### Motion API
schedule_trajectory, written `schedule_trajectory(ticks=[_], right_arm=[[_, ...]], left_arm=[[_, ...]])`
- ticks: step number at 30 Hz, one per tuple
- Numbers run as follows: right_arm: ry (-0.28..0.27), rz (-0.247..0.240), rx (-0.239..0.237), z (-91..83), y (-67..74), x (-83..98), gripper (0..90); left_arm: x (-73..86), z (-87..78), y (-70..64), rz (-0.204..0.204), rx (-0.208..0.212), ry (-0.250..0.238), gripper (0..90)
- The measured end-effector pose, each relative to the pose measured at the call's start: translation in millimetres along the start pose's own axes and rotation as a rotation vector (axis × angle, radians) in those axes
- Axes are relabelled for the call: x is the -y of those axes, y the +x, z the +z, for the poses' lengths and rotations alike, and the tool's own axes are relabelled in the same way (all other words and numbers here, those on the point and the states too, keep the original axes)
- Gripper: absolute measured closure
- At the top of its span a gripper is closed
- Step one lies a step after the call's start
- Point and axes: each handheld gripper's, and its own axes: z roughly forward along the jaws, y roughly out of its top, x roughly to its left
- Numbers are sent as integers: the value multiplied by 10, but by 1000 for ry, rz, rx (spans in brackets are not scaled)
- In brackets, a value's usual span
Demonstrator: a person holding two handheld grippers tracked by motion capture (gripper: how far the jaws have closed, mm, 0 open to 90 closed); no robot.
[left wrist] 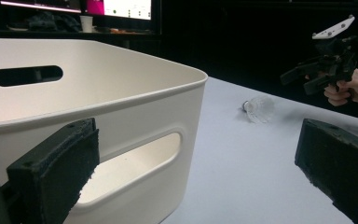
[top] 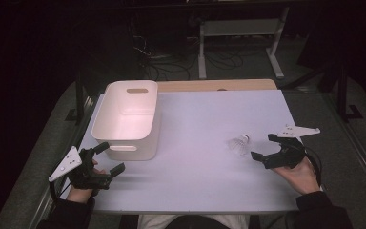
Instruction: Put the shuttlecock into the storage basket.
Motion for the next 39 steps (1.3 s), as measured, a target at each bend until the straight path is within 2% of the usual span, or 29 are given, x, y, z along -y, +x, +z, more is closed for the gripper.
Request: schedule_trajectory(ticks=[19, 25, 27, 33, 34, 36, 39], right_arm=[[98, -20, -19, 174, -30, -48, 0], [125, -20, -35, 200, -55, -74, 44], [144, -23, -62, 212, -81, -108, 125], [176, -25, -89, 227, -105, -147, 202], [191, -26, -96, 237, -113, -158, 252], [191, -26, -96, 237, -113, -158, 252], [210, -29, -102, 254, -141, -175, 371]], left_arm=[[0, 2, 2, 0, 1, 0, 0], [0, 2, 2, 0, 1, 0, 0], [0, 2, 2, 0, 1, 0, 0], [0, 2, 3, 0, 2, 0, 0], [0, 2, 3, 0, 2, 0, 0], [0, 2, 3, 0, 2, 0, 0], [0, 2, 3, 0, 2, 0, 0]])
